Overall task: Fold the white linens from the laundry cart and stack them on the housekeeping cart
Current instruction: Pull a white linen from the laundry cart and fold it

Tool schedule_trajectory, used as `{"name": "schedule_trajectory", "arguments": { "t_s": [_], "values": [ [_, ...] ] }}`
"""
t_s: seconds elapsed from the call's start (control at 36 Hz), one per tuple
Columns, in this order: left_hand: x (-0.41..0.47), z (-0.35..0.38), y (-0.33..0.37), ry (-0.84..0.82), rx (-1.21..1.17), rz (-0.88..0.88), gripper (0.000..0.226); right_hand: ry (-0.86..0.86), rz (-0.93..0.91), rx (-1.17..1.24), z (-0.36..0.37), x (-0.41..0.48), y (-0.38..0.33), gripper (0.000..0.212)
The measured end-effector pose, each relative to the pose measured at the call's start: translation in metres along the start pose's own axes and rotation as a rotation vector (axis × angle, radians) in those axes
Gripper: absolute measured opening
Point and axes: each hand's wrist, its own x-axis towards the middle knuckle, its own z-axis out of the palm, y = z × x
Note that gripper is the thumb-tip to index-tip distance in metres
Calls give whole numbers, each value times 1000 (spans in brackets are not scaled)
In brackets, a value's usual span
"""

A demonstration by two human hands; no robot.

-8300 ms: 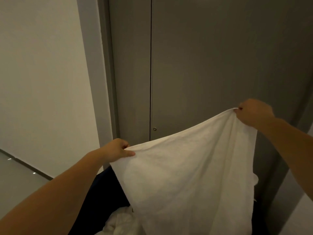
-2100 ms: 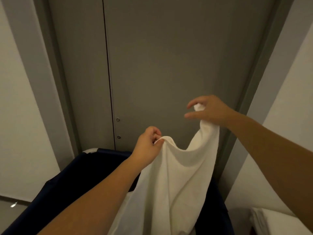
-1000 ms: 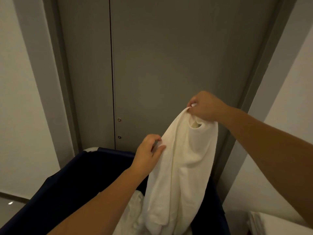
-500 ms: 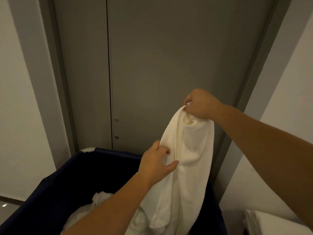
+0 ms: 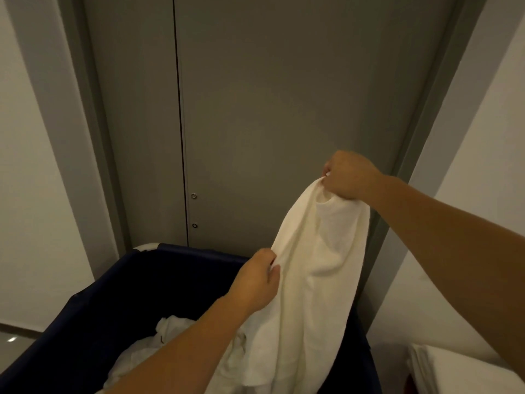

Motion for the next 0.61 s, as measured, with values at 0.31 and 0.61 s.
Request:
{"name": "schedule_trajectory", "arguments": {
  "t_s": [0.31, 0.61],
  "values": [
    [9, -45, -23, -56, 38, -43, 7, -19, -46, -108, 10, -6, 20, 22],
    [-10, -12, -55, -241, -21, -4, 20, 70, -85, -64, -6, 1, 11, 23]
  ]
}}
